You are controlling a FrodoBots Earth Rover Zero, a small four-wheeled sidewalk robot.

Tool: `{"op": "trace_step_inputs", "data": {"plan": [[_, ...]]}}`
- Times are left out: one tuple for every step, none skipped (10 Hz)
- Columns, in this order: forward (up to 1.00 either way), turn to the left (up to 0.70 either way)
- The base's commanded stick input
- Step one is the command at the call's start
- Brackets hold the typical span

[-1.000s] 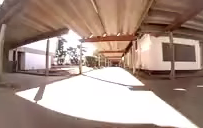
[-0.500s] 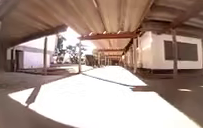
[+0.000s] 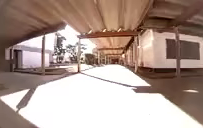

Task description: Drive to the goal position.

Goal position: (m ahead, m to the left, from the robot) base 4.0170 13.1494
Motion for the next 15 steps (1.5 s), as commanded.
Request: {"op": "trace_step_inputs", "data": {"plan": [[0.50,0.00],[0.50,0.00],[0.50,0.00],[0.50,0.00],[0.50,0.00],[0.50,0.00],[0.50,0.00],[0.50,0.00],[0.50,0.05],[0.50,0.34],[0.50,0.50],[0.50,0.50],[0.50,0.50],[0.50,0.50],[0.50,0.50]]}}
